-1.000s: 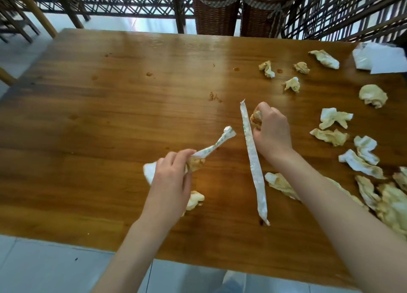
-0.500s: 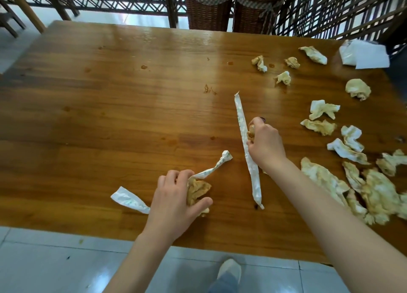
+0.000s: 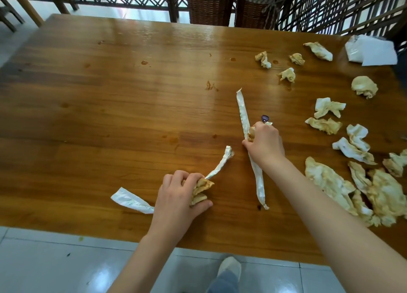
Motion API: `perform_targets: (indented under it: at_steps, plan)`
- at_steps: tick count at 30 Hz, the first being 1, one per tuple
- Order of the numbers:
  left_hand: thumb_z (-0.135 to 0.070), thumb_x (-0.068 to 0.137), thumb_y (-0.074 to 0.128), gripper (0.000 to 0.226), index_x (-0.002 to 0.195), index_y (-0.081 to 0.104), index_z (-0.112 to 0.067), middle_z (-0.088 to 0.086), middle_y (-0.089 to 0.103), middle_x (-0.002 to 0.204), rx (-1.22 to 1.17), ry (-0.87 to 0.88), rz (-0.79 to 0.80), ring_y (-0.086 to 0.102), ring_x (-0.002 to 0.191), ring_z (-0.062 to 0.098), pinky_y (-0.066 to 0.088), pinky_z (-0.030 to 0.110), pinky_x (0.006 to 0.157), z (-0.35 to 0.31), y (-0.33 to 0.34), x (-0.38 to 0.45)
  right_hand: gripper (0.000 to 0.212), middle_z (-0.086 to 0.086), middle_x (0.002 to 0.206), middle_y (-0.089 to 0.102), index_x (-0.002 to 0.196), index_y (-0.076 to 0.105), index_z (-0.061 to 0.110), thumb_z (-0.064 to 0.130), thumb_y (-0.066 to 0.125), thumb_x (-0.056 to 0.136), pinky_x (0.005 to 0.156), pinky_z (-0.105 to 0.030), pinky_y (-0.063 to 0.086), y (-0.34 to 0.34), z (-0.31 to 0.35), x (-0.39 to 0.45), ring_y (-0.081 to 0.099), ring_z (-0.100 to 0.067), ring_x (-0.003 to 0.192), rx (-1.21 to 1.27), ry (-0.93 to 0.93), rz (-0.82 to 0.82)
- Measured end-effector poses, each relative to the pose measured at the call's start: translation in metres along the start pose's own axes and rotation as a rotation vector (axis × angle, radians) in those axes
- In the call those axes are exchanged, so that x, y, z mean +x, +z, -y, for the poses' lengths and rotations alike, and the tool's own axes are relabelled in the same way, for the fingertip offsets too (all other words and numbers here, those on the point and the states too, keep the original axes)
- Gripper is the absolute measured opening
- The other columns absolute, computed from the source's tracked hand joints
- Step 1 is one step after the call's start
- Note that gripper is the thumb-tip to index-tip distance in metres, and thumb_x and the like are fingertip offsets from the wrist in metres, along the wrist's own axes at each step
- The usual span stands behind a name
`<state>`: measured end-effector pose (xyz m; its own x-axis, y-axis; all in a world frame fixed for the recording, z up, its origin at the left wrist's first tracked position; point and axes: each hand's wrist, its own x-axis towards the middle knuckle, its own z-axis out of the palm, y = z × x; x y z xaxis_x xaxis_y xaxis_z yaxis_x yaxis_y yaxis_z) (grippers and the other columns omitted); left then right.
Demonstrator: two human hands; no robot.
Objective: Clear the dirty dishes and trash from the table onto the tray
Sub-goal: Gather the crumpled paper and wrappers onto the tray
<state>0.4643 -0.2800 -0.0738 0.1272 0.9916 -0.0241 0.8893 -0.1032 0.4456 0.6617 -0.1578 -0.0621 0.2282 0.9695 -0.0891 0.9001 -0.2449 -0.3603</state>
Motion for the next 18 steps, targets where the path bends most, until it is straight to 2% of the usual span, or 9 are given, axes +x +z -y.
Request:
perform_targets:
  at_steps: [2,5,10,12,14,15,18]
  plan:
    - [-0.044,0.073,0.074,0.050,0.118,0.058,-0.031,-0.007,0.052,0.109,-0.005,-0.002,-0.014,0.033,0.097,0.006,0.036,0.019,0.076,-0.002,0.000,0.002,0.024,-0.011,0.103,0.062,0.107,0.058,0.007,0.013,0.065,0.085,0.064,-0.028,0.045,0.000,0.001,0.001,0.061,-0.027,0.092,-0.015,0.002,-0.030]
    - [-0.036,0.075,0.075,0.039,0.111,0.063,-0.030,-0.005,0.056,0.104,-0.015,-0.007,-0.028,0.038,0.093,0.007,0.037,0.017,0.068,-0.006,-0.001,0.006,0.019,-0.012,0.098,0.064,0.104,0.060,0.007,0.004,0.061,0.085,0.061,-0.028,0.043,0.001,0.001,0.003,0.062,-0.029,0.089,-0.034,-0.010,-0.045]
    - [-0.024,0.076,0.075,0.024,0.099,0.070,-0.023,-0.001,0.063,0.092,-0.009,-0.026,-0.068,0.045,0.080,0.007,0.029,0.009,0.058,-0.008,-0.003,0.013,0.007,-0.006,0.077,0.058,0.080,0.058,0.009,0.007,0.064,0.080,0.055,-0.027,0.041,-0.002,0.000,0.002,0.062,-0.025,0.077,-0.045,-0.066,-0.038]
    - [-0.022,0.078,0.074,0.021,0.098,0.070,-0.022,-0.001,0.064,0.091,-0.011,-0.032,-0.086,0.048,0.078,0.008,0.032,0.013,0.057,-0.008,-0.004,0.019,0.008,-0.002,0.072,0.053,0.077,0.057,0.011,0.010,0.064,0.080,0.052,-0.022,0.040,-0.004,-0.004,0.004,0.058,-0.021,0.070,-0.009,-0.103,-0.120]
    - [-0.022,0.080,0.071,0.020,0.100,0.069,-0.022,-0.001,0.063,0.093,-0.019,-0.044,-0.102,0.052,0.080,0.011,0.039,0.018,0.061,-0.010,-0.006,0.028,0.005,-0.002,0.077,0.052,0.083,0.061,0.010,0.012,0.064,0.080,0.053,-0.021,0.037,-0.008,-0.009,0.013,0.054,-0.018,0.071,0.020,-0.102,-0.240]
    - [-0.022,0.081,0.071,0.021,0.101,0.068,-0.022,-0.001,0.063,0.093,-0.023,-0.050,-0.114,0.053,0.081,0.011,0.041,0.020,0.062,-0.012,-0.008,0.033,0.011,-0.004,0.083,0.054,0.091,0.063,0.008,0.012,0.064,0.081,0.056,-0.022,0.038,-0.011,-0.012,0.019,0.055,-0.019,0.075,0.019,-0.078,-0.278]
    - [-0.021,0.080,0.071,0.022,0.102,0.068,-0.021,-0.001,0.062,0.092,-0.030,-0.053,-0.154,0.053,0.079,0.010,0.042,0.020,0.061,-0.020,-0.011,0.048,0.026,-0.010,0.104,0.056,0.106,0.063,0.005,0.016,0.065,0.082,0.063,-0.026,0.044,-0.014,-0.022,0.039,0.058,-0.024,0.091,-0.034,-0.004,-0.252]
